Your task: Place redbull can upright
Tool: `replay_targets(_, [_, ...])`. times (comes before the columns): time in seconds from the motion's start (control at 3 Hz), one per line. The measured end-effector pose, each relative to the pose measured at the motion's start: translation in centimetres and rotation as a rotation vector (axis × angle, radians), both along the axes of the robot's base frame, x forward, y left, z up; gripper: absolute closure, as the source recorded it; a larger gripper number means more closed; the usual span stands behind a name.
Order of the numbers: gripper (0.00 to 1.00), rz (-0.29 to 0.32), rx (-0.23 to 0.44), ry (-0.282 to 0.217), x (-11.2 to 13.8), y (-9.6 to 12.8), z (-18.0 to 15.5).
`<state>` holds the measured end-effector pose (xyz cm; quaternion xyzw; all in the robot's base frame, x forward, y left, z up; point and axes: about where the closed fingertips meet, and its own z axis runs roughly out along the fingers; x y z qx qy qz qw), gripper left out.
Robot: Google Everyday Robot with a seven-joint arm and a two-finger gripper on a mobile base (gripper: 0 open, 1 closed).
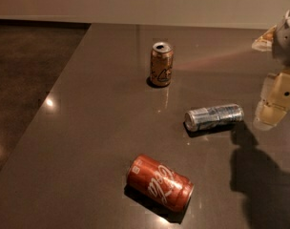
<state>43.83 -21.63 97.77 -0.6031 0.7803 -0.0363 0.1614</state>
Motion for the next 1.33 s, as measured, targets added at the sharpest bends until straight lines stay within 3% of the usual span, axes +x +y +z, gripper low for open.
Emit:
replay_targets(0.67, [0.00,0.015,0.001,-0.001,0.6,0.7,-0.2])
replay_targets(1.33, [0.00,0.104,-0.006,0.066,2.8,2.6,-4.3])
